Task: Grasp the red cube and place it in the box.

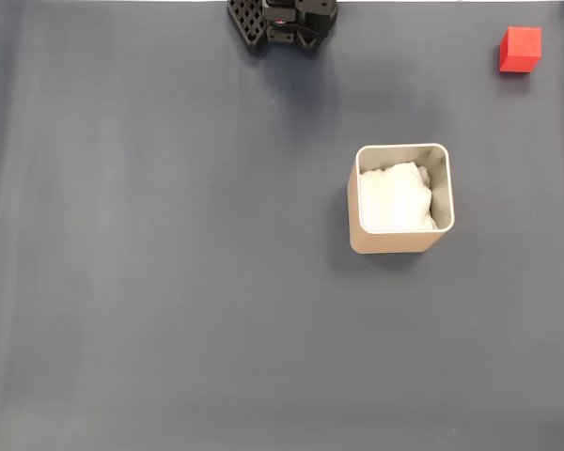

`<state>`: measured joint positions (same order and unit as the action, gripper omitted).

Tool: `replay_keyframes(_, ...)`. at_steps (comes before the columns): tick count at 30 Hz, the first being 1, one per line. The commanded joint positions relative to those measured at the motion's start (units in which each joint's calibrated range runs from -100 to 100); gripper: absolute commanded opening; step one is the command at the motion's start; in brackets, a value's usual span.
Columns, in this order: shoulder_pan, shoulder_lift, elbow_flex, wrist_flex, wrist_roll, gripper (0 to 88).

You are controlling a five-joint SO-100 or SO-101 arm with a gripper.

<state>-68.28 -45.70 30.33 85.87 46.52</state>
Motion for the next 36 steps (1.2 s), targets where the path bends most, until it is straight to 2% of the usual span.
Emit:
replay_keyframes(1,-0.3,1.3,-3.9,0.0,0.4,15.4)
replay_keyframes(13,6.3,3.0,-4.2,-0.1,7.7,19.0)
replay_keyframes(26,7.5,7.1,-1.4,-6.2,10.4,22.2)
replay_keyframes(36,4.6,11.0,0.6,-10.4,10.2,23.0)
